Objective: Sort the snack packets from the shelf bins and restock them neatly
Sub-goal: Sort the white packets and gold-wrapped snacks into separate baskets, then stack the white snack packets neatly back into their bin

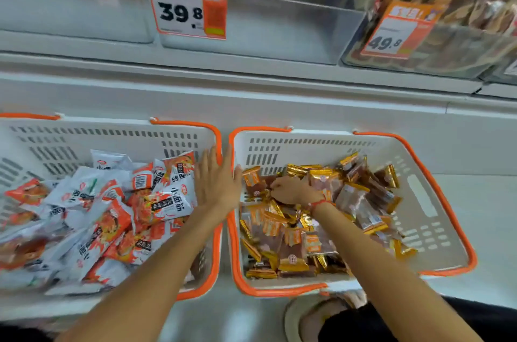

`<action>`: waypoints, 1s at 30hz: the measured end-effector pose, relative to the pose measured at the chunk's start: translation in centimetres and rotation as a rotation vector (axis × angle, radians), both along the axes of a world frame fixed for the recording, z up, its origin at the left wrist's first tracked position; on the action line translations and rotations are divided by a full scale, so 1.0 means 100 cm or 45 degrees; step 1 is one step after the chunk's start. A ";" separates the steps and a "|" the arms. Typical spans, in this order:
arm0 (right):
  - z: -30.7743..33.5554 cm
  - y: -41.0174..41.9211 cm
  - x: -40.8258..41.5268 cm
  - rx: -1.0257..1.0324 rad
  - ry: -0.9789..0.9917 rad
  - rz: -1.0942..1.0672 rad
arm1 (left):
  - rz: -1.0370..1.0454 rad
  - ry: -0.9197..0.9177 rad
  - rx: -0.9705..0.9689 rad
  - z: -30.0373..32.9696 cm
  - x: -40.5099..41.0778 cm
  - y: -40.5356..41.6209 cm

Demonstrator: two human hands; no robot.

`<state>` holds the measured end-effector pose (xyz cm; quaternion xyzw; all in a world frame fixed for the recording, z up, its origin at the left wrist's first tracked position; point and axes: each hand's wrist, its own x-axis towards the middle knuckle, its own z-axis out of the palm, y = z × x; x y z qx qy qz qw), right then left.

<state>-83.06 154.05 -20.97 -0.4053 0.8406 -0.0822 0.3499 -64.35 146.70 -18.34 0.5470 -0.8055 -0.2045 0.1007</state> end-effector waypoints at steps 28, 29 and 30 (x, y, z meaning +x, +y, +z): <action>0.032 -0.155 0.213 -0.352 -0.204 0.803 | 0.450 0.088 0.290 -0.030 0.249 -0.099; 0.039 -0.153 0.215 -0.367 -0.328 0.730 | 0.366 0.279 0.405 -0.012 0.241 -0.099; 0.046 -0.149 0.218 -0.379 -0.470 0.651 | 0.242 0.397 0.592 0.004 0.234 -0.099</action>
